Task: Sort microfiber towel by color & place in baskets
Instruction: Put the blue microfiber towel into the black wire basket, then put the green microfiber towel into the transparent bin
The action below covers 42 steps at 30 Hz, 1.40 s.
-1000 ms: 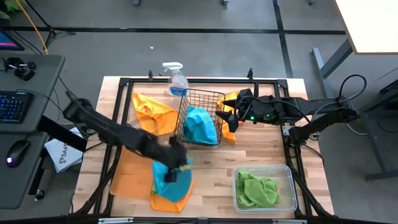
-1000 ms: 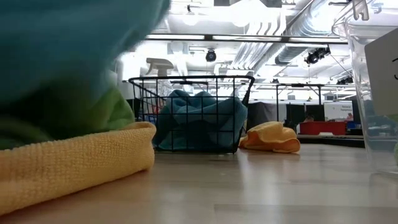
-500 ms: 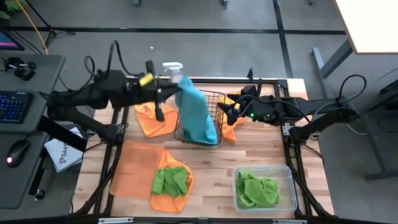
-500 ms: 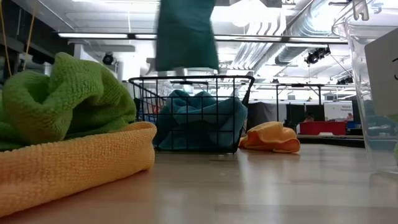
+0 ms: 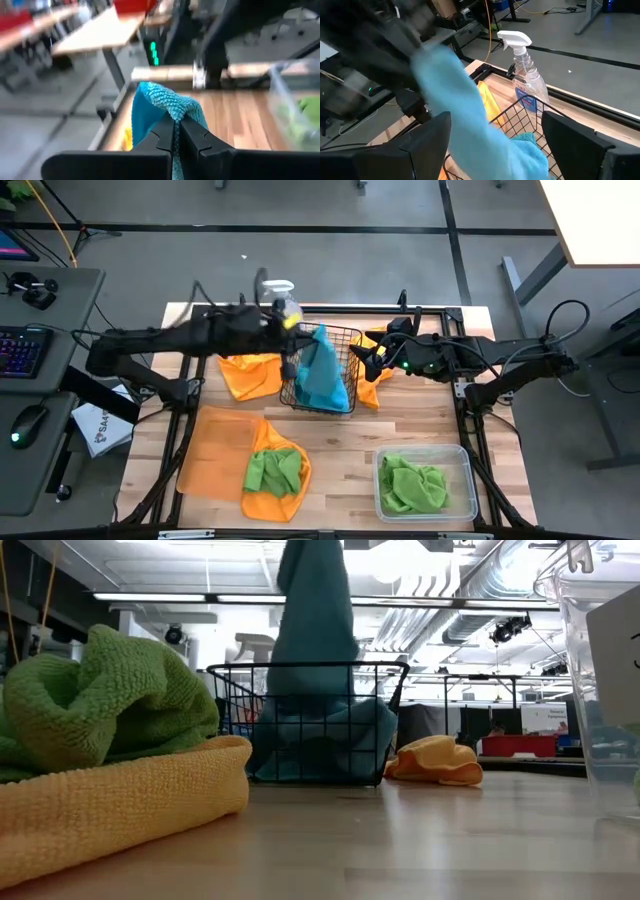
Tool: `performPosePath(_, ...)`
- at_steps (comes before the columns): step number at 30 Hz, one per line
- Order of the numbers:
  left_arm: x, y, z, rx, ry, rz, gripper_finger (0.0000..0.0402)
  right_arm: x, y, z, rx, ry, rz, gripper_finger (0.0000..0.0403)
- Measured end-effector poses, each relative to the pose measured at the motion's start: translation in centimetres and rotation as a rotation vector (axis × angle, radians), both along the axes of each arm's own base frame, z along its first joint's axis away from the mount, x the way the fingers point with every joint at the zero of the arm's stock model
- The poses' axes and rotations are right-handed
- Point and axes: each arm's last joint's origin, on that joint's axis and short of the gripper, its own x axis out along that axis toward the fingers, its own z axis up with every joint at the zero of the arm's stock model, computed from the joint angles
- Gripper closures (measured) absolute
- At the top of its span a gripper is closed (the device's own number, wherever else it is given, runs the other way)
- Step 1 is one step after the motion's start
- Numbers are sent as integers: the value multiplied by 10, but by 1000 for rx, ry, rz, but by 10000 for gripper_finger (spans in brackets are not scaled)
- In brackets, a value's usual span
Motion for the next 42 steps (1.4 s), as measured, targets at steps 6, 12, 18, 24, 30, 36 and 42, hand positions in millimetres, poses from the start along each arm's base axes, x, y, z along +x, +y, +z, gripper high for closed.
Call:
performPosePath(6, 2, 4, -91, -191, -28, 80, 401, 0, 0, 0, 4, 5, 10, 96)
performPosePath(12, -5, -5, -164, -351, 118, 138, 401, 0, 0, -1, 4, 16, 14, 96)
performPosePath(18, -4, -9, -181, -440, 184, 66, 384, 0, 0, -2, 4, 19, 13, 96)
performPosePath(24, 0, -9, -156, -437, 184, -11, 292, 0, 0, -2, 5, 20, 13, 96)
performPosePath(30, 3, -9, -115, -363, 286, -31, 184, 0, 1, -2, 12, 20, 19, 96)
performPosePath(36, -2, -8, -66, -267, 358, -57, 122, -1, 1, -2, 13, 23, 22, 96)
performPosePath(42, -12, -24, -47, -336, 438, -73, 110, -1, 1, -4, 12, 42, 25, 96)
